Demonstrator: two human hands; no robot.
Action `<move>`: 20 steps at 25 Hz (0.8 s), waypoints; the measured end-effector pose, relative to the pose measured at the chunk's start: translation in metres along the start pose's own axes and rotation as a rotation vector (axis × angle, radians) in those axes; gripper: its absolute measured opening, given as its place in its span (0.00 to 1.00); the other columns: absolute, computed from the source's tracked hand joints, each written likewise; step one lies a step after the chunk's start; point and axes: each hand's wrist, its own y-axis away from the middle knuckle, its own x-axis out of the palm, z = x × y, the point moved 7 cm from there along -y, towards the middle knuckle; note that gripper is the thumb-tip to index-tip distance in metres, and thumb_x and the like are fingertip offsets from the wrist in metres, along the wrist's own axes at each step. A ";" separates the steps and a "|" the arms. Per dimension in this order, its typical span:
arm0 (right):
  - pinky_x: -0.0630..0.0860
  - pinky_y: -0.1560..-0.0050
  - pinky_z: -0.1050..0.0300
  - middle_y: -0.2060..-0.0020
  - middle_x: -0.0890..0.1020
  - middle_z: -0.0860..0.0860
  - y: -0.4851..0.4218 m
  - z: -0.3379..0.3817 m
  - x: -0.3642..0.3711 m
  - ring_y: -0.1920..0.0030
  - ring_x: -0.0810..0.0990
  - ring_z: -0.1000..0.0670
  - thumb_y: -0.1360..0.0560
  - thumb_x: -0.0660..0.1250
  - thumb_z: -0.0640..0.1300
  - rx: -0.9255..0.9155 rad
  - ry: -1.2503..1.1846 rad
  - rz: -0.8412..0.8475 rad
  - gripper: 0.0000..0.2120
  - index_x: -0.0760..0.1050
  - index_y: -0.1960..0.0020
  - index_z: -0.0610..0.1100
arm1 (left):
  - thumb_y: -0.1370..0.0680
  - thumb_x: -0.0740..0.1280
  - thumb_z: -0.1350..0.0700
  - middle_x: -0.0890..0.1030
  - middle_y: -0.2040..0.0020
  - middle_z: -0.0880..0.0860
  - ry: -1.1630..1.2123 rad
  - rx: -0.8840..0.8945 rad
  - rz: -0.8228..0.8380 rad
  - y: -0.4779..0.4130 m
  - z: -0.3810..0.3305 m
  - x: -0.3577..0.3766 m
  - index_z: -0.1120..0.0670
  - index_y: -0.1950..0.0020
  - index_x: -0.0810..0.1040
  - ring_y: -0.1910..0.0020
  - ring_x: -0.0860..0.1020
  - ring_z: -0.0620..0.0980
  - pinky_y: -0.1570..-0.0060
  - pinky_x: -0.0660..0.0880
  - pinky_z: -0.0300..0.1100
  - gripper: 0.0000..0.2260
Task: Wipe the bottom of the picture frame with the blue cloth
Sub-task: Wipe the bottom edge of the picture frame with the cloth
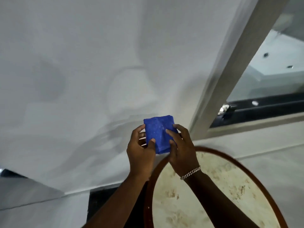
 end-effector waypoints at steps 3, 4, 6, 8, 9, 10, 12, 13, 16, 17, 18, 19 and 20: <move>0.78 0.37 0.45 0.34 0.74 0.39 -0.039 0.081 -0.043 0.33 0.74 0.42 0.24 0.63 0.33 -0.172 -0.009 -0.161 0.15 0.76 0.38 0.37 | 0.26 0.70 0.67 0.80 0.48 0.46 0.044 0.184 -0.028 -0.014 -0.093 -0.029 0.50 0.37 0.74 0.51 0.80 0.42 0.61 0.79 0.28 0.20; 0.79 0.37 0.45 0.33 0.74 0.40 -0.051 0.103 -0.054 0.33 0.74 0.43 0.23 0.64 0.32 -0.219 -0.006 -0.210 0.15 0.75 0.37 0.37 | 0.25 0.70 0.66 0.80 0.47 0.47 0.055 0.236 -0.036 -0.019 -0.121 -0.037 0.51 0.36 0.74 0.51 0.80 0.43 0.59 0.80 0.29 0.20; 0.78 0.36 0.45 0.32 0.72 0.43 -0.075 0.149 -0.078 0.31 0.71 0.45 0.21 0.62 0.35 -0.321 -0.011 -0.302 0.15 0.74 0.36 0.39 | 0.25 0.70 0.66 0.80 0.46 0.46 0.093 0.356 -0.055 -0.026 -0.180 -0.056 0.50 0.36 0.74 0.50 0.81 0.43 0.56 0.80 0.32 0.20; 0.77 0.35 0.45 0.31 0.69 0.45 -0.100 0.195 -0.104 0.30 0.70 0.46 0.21 0.61 0.36 -0.424 -0.055 -0.405 0.15 0.73 0.34 0.40 | 0.25 0.70 0.66 0.81 0.46 0.47 0.143 0.486 -0.068 -0.033 -0.241 -0.074 0.50 0.36 0.74 0.49 0.81 0.45 0.55 0.80 0.32 0.21; 0.76 0.35 0.46 0.31 0.69 0.46 -0.113 0.218 -0.117 0.30 0.70 0.46 0.21 0.62 0.35 -0.470 -0.083 -0.448 0.16 0.73 0.34 0.40 | 0.25 0.69 0.66 0.81 0.47 0.46 0.157 0.552 -0.075 -0.036 -0.272 -0.082 0.51 0.35 0.74 0.49 0.81 0.45 0.55 0.80 0.31 0.21; 0.76 0.35 0.47 0.31 0.68 0.46 -0.126 0.239 -0.130 0.30 0.70 0.47 0.22 0.63 0.34 -0.513 -0.100 -0.491 0.18 0.72 0.33 0.40 | 0.25 0.69 0.66 0.80 0.47 0.45 0.160 0.619 -0.085 -0.041 -0.303 -0.090 0.51 0.35 0.73 0.49 0.81 0.44 0.55 0.79 0.29 0.21; 0.75 0.33 0.51 0.30 0.68 0.44 -0.150 0.279 -0.155 0.29 0.69 0.47 0.22 0.64 0.35 -0.594 -0.103 -0.579 0.21 0.69 0.30 0.41 | 0.24 0.69 0.65 0.79 0.47 0.44 0.151 0.756 -0.104 -0.050 -0.361 -0.101 0.53 0.34 0.73 0.48 0.80 0.44 0.54 0.79 0.28 0.20; 0.74 0.33 0.51 0.31 0.69 0.42 -0.161 0.297 -0.168 0.29 0.68 0.47 0.22 0.64 0.35 -0.617 -0.086 -0.627 0.22 0.67 0.29 0.41 | 0.24 0.69 0.65 0.80 0.45 0.46 0.152 0.822 -0.107 -0.053 -0.388 -0.105 0.54 0.34 0.73 0.47 0.80 0.44 0.53 0.79 0.29 0.20; 0.72 0.34 0.43 0.31 0.72 0.41 -0.196 0.338 -0.196 0.32 0.70 0.42 0.24 0.65 0.37 -0.527 0.113 -0.776 0.23 0.69 0.29 0.43 | 0.25 0.69 0.67 0.81 0.44 0.51 0.145 0.967 -0.123 -0.061 -0.446 -0.110 0.57 0.36 0.74 0.48 0.81 0.44 0.52 0.78 0.27 0.18; 0.70 0.33 0.40 0.30 0.72 0.40 -0.206 0.348 -0.197 0.32 0.71 0.39 0.24 0.66 0.38 -0.490 0.224 -0.796 0.23 0.69 0.29 0.43 | 0.26 0.69 0.67 0.81 0.46 0.51 0.140 0.984 -0.140 -0.064 -0.456 -0.109 0.57 0.38 0.75 0.49 0.81 0.44 0.53 0.78 0.26 0.18; 0.68 0.31 0.38 0.30 0.72 0.40 -0.216 0.358 -0.194 0.31 0.71 0.38 0.24 0.66 0.40 -0.500 0.293 -0.781 0.22 0.70 0.30 0.42 | 0.26 0.69 0.68 0.82 0.48 0.51 0.138 0.994 -0.158 -0.068 -0.464 -0.108 0.57 0.39 0.76 0.51 0.81 0.44 0.53 0.77 0.27 0.17; 0.68 0.29 0.37 0.29 0.72 0.39 -0.224 0.365 -0.185 0.30 0.71 0.37 0.23 0.66 0.41 -0.533 0.303 -0.736 0.22 0.69 0.29 0.40 | 0.27 0.69 0.68 0.82 0.50 0.51 0.129 1.001 -0.171 -0.071 -0.467 -0.105 0.57 0.41 0.77 0.52 0.81 0.45 0.52 0.77 0.28 0.16; 0.67 0.27 0.38 0.29 0.72 0.39 -0.230 0.371 -0.176 0.28 0.70 0.38 0.21 0.65 0.43 -0.565 0.261 -0.679 0.23 0.68 0.28 0.38 | 0.27 0.69 0.68 0.82 0.50 0.52 0.114 1.018 -0.181 -0.074 -0.470 -0.103 0.57 0.43 0.77 0.52 0.81 0.45 0.51 0.77 0.30 0.14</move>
